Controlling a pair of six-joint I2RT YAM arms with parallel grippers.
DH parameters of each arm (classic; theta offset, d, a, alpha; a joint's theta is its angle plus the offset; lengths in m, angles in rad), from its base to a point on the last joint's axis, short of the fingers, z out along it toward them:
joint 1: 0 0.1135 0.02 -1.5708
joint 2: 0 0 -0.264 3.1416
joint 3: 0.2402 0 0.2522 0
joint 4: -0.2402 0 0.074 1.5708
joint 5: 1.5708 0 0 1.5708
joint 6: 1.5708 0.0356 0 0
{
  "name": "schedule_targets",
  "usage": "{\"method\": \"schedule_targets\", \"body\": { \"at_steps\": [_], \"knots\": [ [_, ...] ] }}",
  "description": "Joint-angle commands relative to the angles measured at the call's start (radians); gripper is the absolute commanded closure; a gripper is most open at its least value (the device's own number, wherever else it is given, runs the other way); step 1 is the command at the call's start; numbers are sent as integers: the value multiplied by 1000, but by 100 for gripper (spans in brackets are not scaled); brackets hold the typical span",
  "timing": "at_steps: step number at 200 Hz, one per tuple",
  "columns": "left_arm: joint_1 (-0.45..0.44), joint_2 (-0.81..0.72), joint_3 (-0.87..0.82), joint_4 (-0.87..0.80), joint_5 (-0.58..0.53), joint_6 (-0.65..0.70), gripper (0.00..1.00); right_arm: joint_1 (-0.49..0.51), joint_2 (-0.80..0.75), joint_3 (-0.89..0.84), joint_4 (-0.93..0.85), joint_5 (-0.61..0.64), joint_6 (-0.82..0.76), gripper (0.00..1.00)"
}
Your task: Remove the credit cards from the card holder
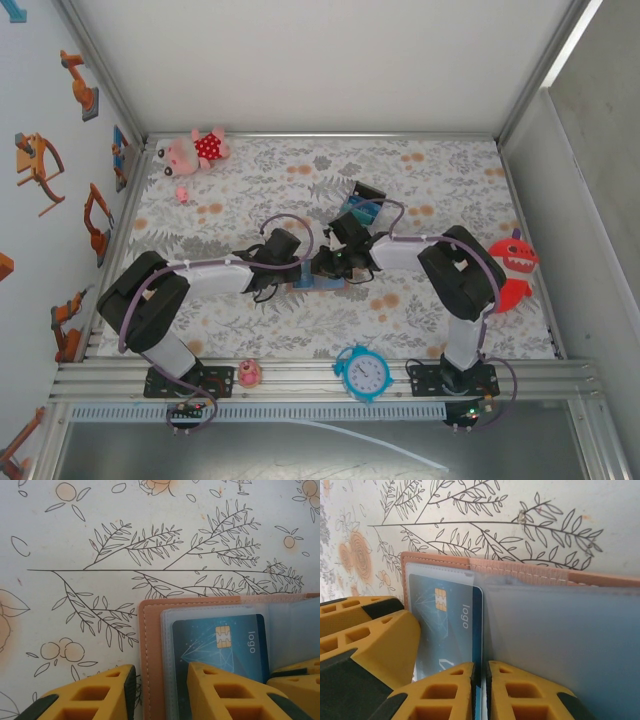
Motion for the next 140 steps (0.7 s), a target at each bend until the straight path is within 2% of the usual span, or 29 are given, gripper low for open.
{"method": "schedule_targets", "body": {
  "at_steps": [1, 32, 64, 88, 113, 140],
  "knots": [
    [1, 18, 10, -39, 17, 21, 69, -6, 34, -46, 83, -46, 52, 86],
    [-1, 15, 7, -45, 17, 22, 71, -27, 30, -92, 189, -91, 109, 84],
    [-6, 14, 8, -45, 19, 21, 71, -29, 24, -102, 199, -90, 121, 83],
    [-9, 15, 13, -46, 21, 21, 71, -29, 35, -113, 273, -121, 154, 83],
    [-9, 15, 16, -50, 19, 21, 71, -30, 48, -125, 361, -152, 193, 87],
    [-9, 15, 18, -51, 17, 18, 71, -34, 45, -132, 380, -158, 199, 91]
  ]
}}
